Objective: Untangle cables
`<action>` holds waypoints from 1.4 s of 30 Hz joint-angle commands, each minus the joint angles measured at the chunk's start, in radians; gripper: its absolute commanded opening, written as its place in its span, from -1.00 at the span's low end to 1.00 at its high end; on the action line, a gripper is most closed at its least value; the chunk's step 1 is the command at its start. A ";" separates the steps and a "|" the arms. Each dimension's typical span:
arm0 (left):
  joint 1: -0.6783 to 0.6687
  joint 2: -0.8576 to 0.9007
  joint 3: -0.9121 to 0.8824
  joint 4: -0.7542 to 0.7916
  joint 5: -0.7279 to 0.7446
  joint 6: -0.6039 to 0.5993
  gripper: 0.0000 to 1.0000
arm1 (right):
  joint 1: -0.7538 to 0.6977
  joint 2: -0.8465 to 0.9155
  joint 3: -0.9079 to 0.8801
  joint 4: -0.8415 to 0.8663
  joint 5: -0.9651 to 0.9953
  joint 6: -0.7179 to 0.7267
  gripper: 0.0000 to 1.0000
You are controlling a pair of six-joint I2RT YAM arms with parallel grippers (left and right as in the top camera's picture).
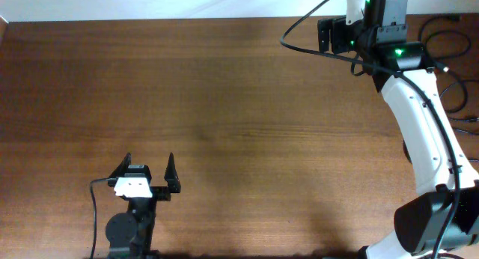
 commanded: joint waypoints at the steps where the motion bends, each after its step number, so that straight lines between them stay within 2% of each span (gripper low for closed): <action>1: -0.001 -0.006 -0.003 -0.009 -0.011 0.023 0.98 | -0.002 -0.015 0.002 0.003 0.009 -0.006 0.98; 11: -0.001 -0.006 -0.002 -0.009 -0.011 0.023 0.98 | -0.001 -0.030 0.002 -0.029 0.010 -0.007 0.98; 16: -0.001 -0.006 -0.003 -0.009 -0.011 0.023 0.98 | -0.001 -0.167 0.002 0.094 0.054 -0.002 0.98; 21: -0.001 -0.006 -0.003 -0.009 -0.011 0.023 0.98 | -0.001 -0.303 -0.048 0.146 0.061 -0.002 0.97; 25: -0.001 -0.006 -0.002 -0.009 -0.011 0.023 0.98 | -0.002 -0.510 -0.310 0.436 0.063 -0.003 0.97; 29: -0.001 -0.006 -0.002 -0.009 -0.011 0.023 0.98 | -0.003 -0.742 -0.571 0.542 0.089 -0.003 0.97; 31: -0.001 -0.006 -0.002 -0.009 -0.011 0.023 0.98 | -0.003 -0.927 -0.742 0.613 0.088 -0.003 0.98; 34: -0.001 -0.006 -0.003 -0.009 -0.011 0.023 0.98 | -0.028 -1.111 -0.913 0.674 0.076 -0.002 0.98; 42: -0.001 -0.006 -0.002 -0.009 -0.011 0.023 0.98 | -0.115 -1.678 -1.418 0.693 0.004 -0.001 0.97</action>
